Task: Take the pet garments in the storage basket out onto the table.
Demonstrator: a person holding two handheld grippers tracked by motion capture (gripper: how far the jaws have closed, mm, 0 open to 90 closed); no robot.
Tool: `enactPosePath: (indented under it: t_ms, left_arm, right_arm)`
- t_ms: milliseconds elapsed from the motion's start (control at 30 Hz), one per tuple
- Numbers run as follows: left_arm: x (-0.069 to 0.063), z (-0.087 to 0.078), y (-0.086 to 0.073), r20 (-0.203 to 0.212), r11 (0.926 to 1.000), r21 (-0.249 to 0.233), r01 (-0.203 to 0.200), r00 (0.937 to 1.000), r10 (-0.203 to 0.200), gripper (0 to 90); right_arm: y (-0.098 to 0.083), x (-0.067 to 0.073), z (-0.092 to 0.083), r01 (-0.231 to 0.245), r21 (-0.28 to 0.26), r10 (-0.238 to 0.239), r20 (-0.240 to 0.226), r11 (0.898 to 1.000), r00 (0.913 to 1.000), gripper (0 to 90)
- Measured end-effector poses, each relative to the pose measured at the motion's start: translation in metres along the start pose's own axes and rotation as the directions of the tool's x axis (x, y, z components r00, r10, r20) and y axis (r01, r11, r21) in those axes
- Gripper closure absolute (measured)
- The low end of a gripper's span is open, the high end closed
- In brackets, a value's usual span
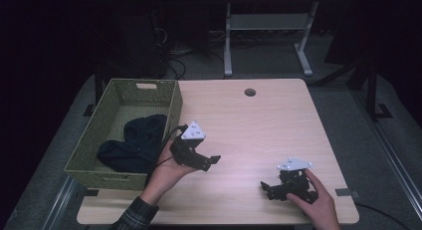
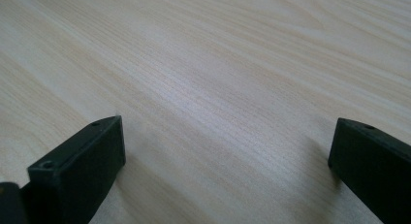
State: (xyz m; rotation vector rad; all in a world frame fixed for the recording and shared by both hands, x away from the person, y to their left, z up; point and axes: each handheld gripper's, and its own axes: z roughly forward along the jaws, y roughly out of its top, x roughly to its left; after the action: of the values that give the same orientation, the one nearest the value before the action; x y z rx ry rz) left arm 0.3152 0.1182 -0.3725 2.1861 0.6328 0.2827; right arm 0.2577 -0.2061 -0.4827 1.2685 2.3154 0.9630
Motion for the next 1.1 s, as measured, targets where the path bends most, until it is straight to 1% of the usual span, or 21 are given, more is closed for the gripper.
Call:
enactPosePath:
  t_ms: [100, 133, 233, 267, 367, 467, 500, 567, 733, 800, 867, 967, 1100]
  left_arm:
    - [0.001, -0.001, 0.002, 0.001, 1.0, 0.003, -0.002, 1.0, 0.002, 14.2]
    - [0.002, -0.002, 0.004, -0.001, 0.9999, 0.007, -0.01, 0.9999, 0.01, 14.1]
    - [0.003, -0.003, 0.005, 0.003, 1.0, 0.005, -0.004, 1.0, 0.004, 14.2]
    - [0.003, -0.003, 0.005, 0.002, 0.9999, 0.01, -0.01, 1.0, 0.01, 14.1]
    - [0.005, -0.005, 0.007, 0.0, 1.0, 0.003, -0.003, 1.0, 0.003, 14.1]
    - [0.007, -0.007, 0.01, -0.004, 0.9999, 0.001, -0.011, 0.9999, 0.011, 14.1]
    - [0.008, -0.007, 0.011, -0.006, 1.0, -0.002, -0.008, 1.0, 0.008, 14.1]
    - [0.009, -0.007, 0.014, -0.011, 0.9997, 0.01, -0.021, 0.9997, 0.021, 14.1]
    - [0.013, -0.009, 0.019, -0.011, 0.9998, 0.008, -0.016, 0.9998, 0.016, 14.1]
    - [0.014, -0.009, 0.02, -0.01, 0.9997, 0.016, -0.02, 0.9997, 0.021, 14.1]
    - [0.018, -0.011, 0.022, -0.014, 1.0, 0.006, -0.006, 0.9999, 0.006, 14.1]
    - [0.023, -0.015, 0.024, -0.037, 0.9999, 0.01, -0.006, 0.9993, 0.006, 14.3]
    - [0.029, -0.021, 0.023, -0.043, 0.9999, 0.012, -0.001, 0.9991, 0.001, 14.5]
  right_arm:
    - [0.0, 0.0, 0.0, 0.0, 0.001, 0.0, 0.0, 1.0, 1.0, 0.0]
    - [0.0, 0.0, 0.0, -0.001, 0.001, 0.001, 0.0, 1.0, 1.0, 0.0]
    - [0.0, 0.0, 0.0, 0.0, 0.001, 0.0, 0.0, 1.0, 1.0, 0.0]
    - [0.0, 0.0, 0.0, 0.0, 0.0, 0.0, 0.0, 1.0, 1.0, 0.0]
    - [0.0, 0.0, 0.0, 0.0, -0.001, 0.0, 0.0, 1.0, 1.0, 0.0]
    - [0.0, 0.0, 0.0, -0.001, -0.002, 0.001, 0.0, 1.0, 1.0, 0.0]
    - [0.0, 0.0, 0.0, -0.001, -0.002, 0.001, 0.0, 1.0, 1.0, 0.0]
    - [0.0, 0.0, 0.0, -0.002, -0.002, 0.002, 0.0, 1.0, 1.0, 0.0]
    - [0.0, 0.0, 0.0, -0.001, -0.001, 0.001, 0.0, 1.0, 1.0, 0.0]
    - [0.0, 0.0, 0.0, -0.001, -0.001, 0.001, 0.0, 1.0, 1.0, 0.0]
    - [0.0, 0.0, 0.0, -0.001, -0.002, 0.001, -0.001, 1.0, 1.0, 0.0]
    - [0.0, 0.0, 0.0, -0.001, 0.001, 0.001, -0.001, 1.0, 1.0, 0.0]
    - [0.0, 0.0, 0.0, 0.0, 0.001, 0.0, -0.001, 1.0, 1.0, 0.0]
